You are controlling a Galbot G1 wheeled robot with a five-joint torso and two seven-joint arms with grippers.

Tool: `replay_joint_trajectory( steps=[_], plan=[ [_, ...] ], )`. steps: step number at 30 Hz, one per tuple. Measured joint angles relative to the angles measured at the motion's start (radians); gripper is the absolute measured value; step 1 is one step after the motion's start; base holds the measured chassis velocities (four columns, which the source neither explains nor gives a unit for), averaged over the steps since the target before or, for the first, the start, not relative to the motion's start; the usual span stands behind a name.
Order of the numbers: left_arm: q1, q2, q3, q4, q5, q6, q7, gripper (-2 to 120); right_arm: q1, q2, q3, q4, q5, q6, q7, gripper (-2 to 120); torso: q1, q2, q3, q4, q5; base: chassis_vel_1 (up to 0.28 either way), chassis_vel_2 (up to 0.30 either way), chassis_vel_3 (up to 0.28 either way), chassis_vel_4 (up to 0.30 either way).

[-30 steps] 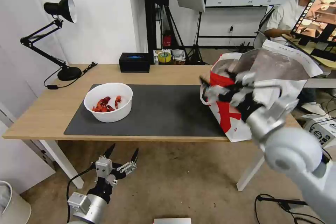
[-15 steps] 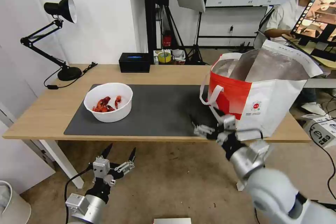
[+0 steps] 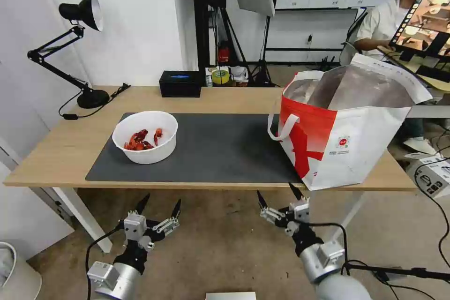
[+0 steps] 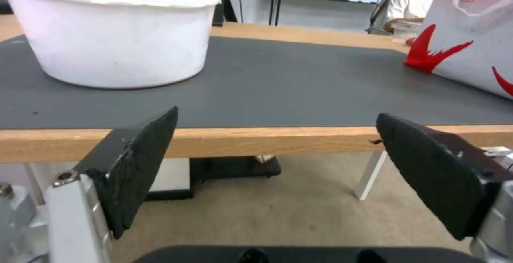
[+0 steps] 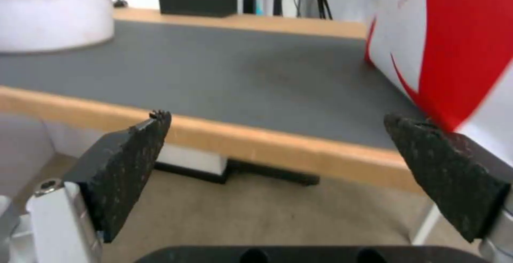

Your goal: Pick up the trash from the table and place it into the takeout bag.

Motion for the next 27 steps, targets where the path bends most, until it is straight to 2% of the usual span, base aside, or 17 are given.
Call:
replay_joint_trajectory(
  steps=[27],
  plan=[
    [0.006, -0.007, -0.004, 0.035, 0.016, -0.001, 0.02, 100, 0.021, -0.022, -0.001, -0.011, -0.016, 0.014, 0.033, 100, 0.0, 0.0, 0.0, 0.0001, 0.0001, 0.0, 0.0, 0.0, 0.0]
  ],
)
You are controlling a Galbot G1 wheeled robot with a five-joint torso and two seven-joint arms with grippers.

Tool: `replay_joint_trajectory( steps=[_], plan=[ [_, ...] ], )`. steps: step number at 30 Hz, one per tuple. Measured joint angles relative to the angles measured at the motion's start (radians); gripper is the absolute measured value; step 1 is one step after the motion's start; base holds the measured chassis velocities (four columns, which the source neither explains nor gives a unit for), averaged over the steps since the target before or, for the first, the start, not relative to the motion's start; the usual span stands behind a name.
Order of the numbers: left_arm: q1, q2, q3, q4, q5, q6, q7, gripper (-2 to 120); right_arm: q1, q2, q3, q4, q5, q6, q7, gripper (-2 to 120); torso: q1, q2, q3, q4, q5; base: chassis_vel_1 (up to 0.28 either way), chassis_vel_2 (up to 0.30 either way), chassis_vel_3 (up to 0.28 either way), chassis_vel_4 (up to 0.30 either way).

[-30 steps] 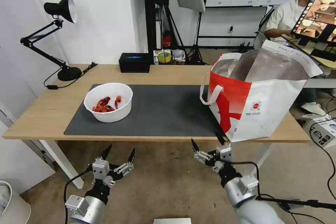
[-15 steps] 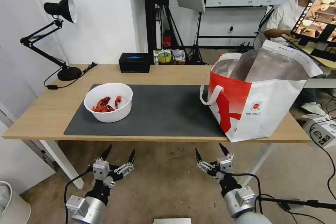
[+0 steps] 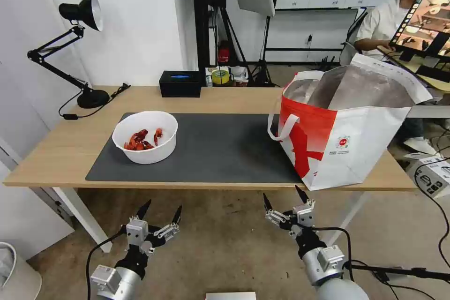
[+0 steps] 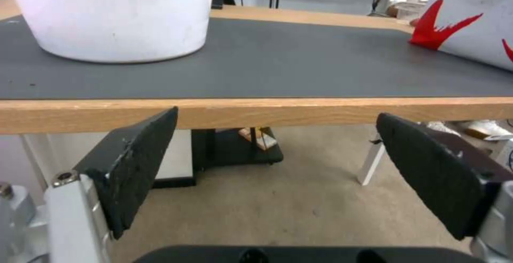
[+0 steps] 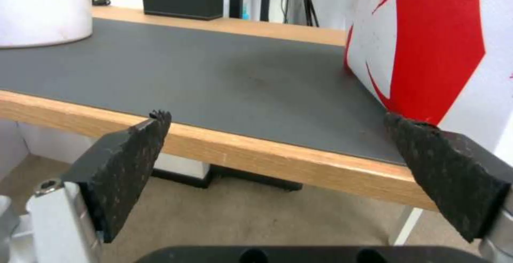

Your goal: Pick up the trash from the table and place it into the takeout bag.

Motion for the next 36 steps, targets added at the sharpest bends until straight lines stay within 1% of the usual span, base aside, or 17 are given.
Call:
replay_joint_trajectory(
  steps=[9, 11, 12, 14, 15, 16, 19, 20, 23, 24, 27, 28, 31, 32, 34, 35, 36],
  plan=[
    [-0.018, 0.01, -0.012, -0.007, -0.031, 0.008, -0.007, 100, 0.0, 0.0, 0.0, 0.0, 0.001, -0.001, 0.0, 100, 0.0, 0.0, 0.0, 0.0, -0.0001, 0.0, 0.0, 0.0, 0.0],
    [-0.033, 0.029, -0.038, -0.045, -0.07, 0.068, -0.041, 100, 0.001, 0.0, 0.0, 0.001, 0.001, -0.002, 0.0, 100, 0.0, 0.0, 0.0, 0.0, -0.0002, 0.0, 0.0, 0.0, 0.0],
    [-0.033, 0.029, -0.038, -0.045, -0.07, 0.068, -0.041, 100, 0.001, 0.0, 0.0, 0.001, 0.001, -0.002, 0.0, 100, 0.0, 0.0, 0.0, 0.0, -0.0002, 0.0, 0.0, 0.0, 0.0],
    [-0.078, 0.089, -0.069, -0.095, -0.147, 0.165, -0.117, 100, 0.001, -0.001, 0.0, 0.001, 0.001, -0.002, 0.001, 100, 0.0, 0.0, 0.0, 0.0003, -0.0001, 0.0, 0.0, 0.0, 0.0],
    [-0.101, 0.116, -0.078, -0.104, -0.181, 0.187, -0.142, 100, 0.001, -0.001, 0.0, 0.001, 0.001, -0.002, 0.001, 100, 0.0, 0.0, 0.0, -0.0001, 0.0, 0.0, 0.0, 0.0, 0.0],
    [-0.101, 0.116, -0.078, -0.104, -0.181, 0.187, -0.142, 100, 0.001, -0.001, 0.0, 0.001, 0.001, -0.002, 0.001, 100, 0.0, 0.0, 0.0, -0.0001, 0.0, 0.0, 0.0, 0.0, 0.0],
    [-0.191, 0.231, -0.102, -0.108, -0.308, 0.249, -0.223, 100, 0.001, 0.0, 0.0, 0.001, 0.002, -0.002, 0.001, 100, 0.0, 0.0, 0.0, -0.0001, -0.0002, 0.0, 0.0, 0.0, 0.0],
    [-0.191, 0.231, -0.102, -0.108, -0.308, 0.249, -0.223, 100, 0.001, 0.0, 0.0, 0.001, 0.002, -0.002, 0.001, 100, 0.0, 0.0, 0.0, -0.0001, -0.0002, 0.0, 0.0, 0.0, 0.0],
    [-0.278, 0.343, -0.105, -0.094, -0.496, 0.291, -0.294, 100, 0.001, 0.0, 0.0, 0.001, 0.002, -0.003, 0.001, 100, 0.0, 0.0, 0.0, 0.0002, -0.0004, 0.0, 0.0, 0.0, 0.0],
    [-0.278, 0.343, -0.105, -0.094, -0.496, 0.291, -0.294, 100, 0.001, 0.0, 0.0, 0.001, 0.002, -0.003, 0.001, 100, 0.0, 0.0, 0.0, 0.0002, -0.0004, 0.0, 0.0, 0.0, 0.0],
    [-0.388, 0.44, -0.07, -0.048, -0.671, 0.313, -0.352, 100, 0.001, 0.0, 0.0, 0.001, 0.002, -0.003, 0.001, 100, 0.0, 0.0, 0.0, -0.0001, -0.0002, 0.0, 0.0, 0.0, 0.0],
    [-0.388, 0.44, -0.07, -0.048, -0.671, 0.313, -0.352, 100, 0.001, 0.0, 0.0, 0.001, 0.002, -0.003, 0.001, 100, 0.0, 0.0, 0.0, -0.0001, -0.0002, 0.0, 0.0, 0.0, 0.0],
    [-0.55, 0.518, 0.001, 0.023, -0.828, 0.346, -0.406, 100, 0.001, 0.0, 0.0, 0.001, 0.002, -0.003, 0.001, 100, 0.0, 0.0, 0.0, -0.0002, 0.0, 0.0, 0.0, 0.0, 0.0],
    [-0.55, 0.518, 0.001, 0.023, -0.828, 0.346, -0.406, 100, 0.001, 0.0, 0.0, 0.001, 0.002, -0.003, 0.001, 100, 0.0, 0.0, 0.0, -0.0002, 0.0, 0.0, 0.0, 0.0, 0.0],
    [-0.646, 0.55, 0.038, 0.066, -0.91, 0.387, -0.43, 100, 0.001, 0.0, 0.0, 0.001, 0.002, -0.003, 0.001, 100, 0.0, 0.0, 0.0, 0.0, -0.0003, 0.0, 0.0, 0.0, 0.0],
    [-0.717, 0.569, 0.06, 0.104, -0.968, 0.423, -0.448, 100, 0.001, 0.0, 0.0, 0.001, 0.002, -0.003, 0.001, 100, 0.0, 0.0, 0.0, -0.0003, 0.0, 0.0, 0.0, 0.0, 0.0],
    [-0.717, 0.569, 0.06, 0.104, -0.968, 0.423, -0.448, 100, 0.001, 0.0, 0.0, 0.001, 0.002, -0.003, 0.001, 100, 0.0, 0.0, 0.0, -0.0003, 0.0, 0.0, 0.0, 0.0, 0.0]
  ],
)
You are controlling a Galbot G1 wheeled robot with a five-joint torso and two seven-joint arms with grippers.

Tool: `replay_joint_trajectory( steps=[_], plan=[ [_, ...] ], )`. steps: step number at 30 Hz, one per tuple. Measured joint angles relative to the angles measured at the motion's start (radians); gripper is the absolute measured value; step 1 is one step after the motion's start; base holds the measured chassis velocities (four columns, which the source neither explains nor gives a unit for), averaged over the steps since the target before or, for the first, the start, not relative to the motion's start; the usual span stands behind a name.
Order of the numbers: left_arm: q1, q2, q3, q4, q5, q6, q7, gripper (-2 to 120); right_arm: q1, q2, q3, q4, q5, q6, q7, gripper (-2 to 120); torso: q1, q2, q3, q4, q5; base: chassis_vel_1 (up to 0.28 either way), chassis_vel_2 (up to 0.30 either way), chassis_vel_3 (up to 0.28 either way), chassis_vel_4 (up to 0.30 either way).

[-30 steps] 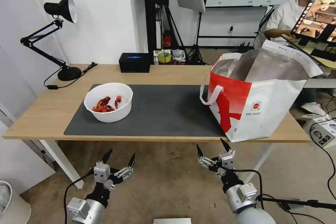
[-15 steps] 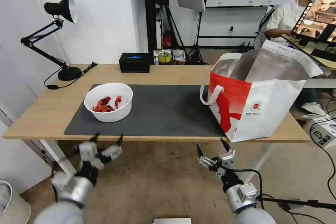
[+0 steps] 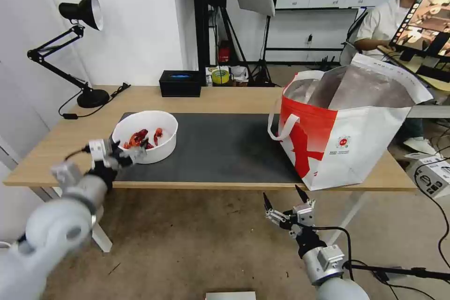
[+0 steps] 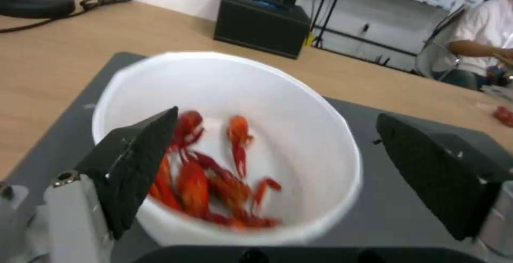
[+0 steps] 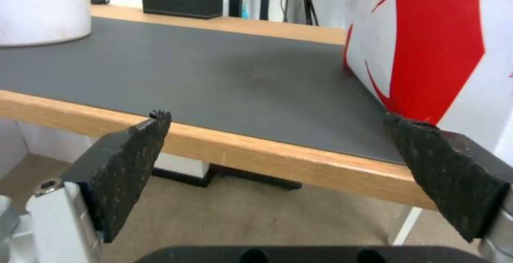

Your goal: Pick up the trash from the table and place it into the takeout bag.

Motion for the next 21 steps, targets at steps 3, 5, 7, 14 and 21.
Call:
replay_joint_trajectory(
  steps=[3, 5, 7, 14, 21],
  plan=[
    [-0.091, 0.036, -0.001, 0.071, -0.116, 0.077, -0.04, 100, 0.0, 0.0, 0.0, 0.0, 0.0, 0.0, 0.0, 100, 0.0, 0.0, 0.0, 0.0003, -0.0001, 0.0, 0.0, 0.0, 0.0],
    [-0.129, 0.046, 0.005, 0.101, -0.143, 0.104, -0.054, 100, 0.0, 0.0, 0.0, 0.0, 0.0, 0.0, 0.0, 100, 0.0, 0.0, 0.0, 0.0005, 0.0002, 0.0, 0.0, 0.0, 0.0],
    [-0.174, 0.053, 0.026, 0.144, -0.16, 0.143, -0.061, 100, 0.0, 0.0, 0.0, 0.0, 0.0, 0.0, 0.0, 100, 0.0, 0.0, 0.0, 0.0004, -0.0002, 0.0, 0.0, 0.0, 0.0],
    [-0.222, 0.057, 0.073, 0.225, -0.173, 0.234, -0.066, 100, 0.0, 0.0, 0.0, 0.0, 0.0, 0.0, 0.0, 100, 0.0, 0.0, 0.0, 0.0004, -0.0005, 0.0, 0.0, 0.0, 0.0],
    [-0.306, 0.037, 0.138, 0.294, -0.229, 0.307, -0.072, 100, 0.0, 0.0, 0.0, 0.0, 0.0, 0.0, 0.0, 100, 0.0, 0.0, 0.0, 0.0002, -0.0001, 0.0, 0.0, 0.0, 0.0]
  ],
)
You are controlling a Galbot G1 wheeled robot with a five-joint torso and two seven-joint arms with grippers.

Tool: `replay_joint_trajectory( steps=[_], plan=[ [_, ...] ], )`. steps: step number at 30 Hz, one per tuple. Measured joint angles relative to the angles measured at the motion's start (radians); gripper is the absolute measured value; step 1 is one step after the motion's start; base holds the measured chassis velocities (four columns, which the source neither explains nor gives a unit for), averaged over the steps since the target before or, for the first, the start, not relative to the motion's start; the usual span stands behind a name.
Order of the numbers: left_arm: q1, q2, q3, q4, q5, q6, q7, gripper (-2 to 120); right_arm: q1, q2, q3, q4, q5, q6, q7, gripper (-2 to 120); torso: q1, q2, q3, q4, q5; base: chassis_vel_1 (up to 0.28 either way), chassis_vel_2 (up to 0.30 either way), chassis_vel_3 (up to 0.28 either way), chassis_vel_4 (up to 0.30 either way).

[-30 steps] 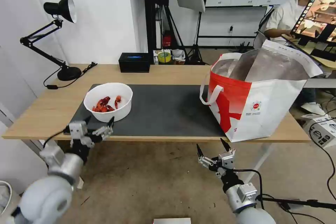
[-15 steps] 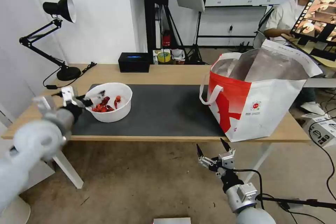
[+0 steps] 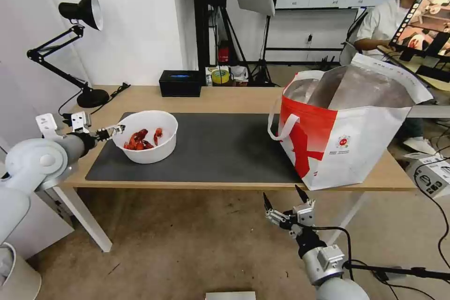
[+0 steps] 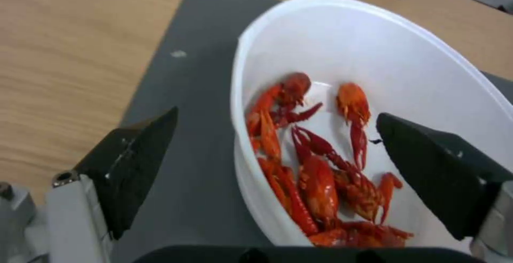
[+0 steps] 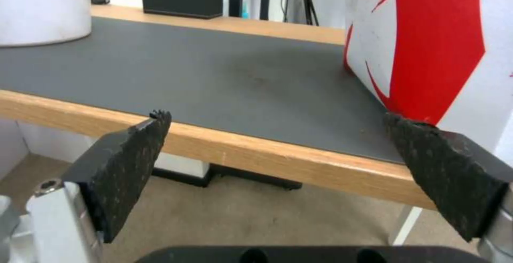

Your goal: Pick up the trash from the table and place it into the takeout bag.

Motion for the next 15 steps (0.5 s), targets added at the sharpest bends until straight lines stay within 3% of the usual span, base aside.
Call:
replay_joint_trajectory(
  steps=[5, 15],
  plan=[
    [-0.064, -0.016, 0.06, 0.042, -0.039, 0.05, -0.05, 100, 0.0, 0.0, 0.0, 0.0, 0.0, 0.0, 0.0, 100, 0.0, 0.0, 0.0, 0.0001, 0.0002, 0.0, 0.0, 0.0, 0.0],
    [-0.1, -0.052, 0.134, 0.077, -0.027, 0.053, -0.13, 100, 0.0, 0.0, 0.0, 0.0, 0.0, 0.0, 0.0, 100, 0.0, 0.0, 0.0, 0.0, 0.0001, 0.0, 0.0, 0.0, 0.0]
  ],
)
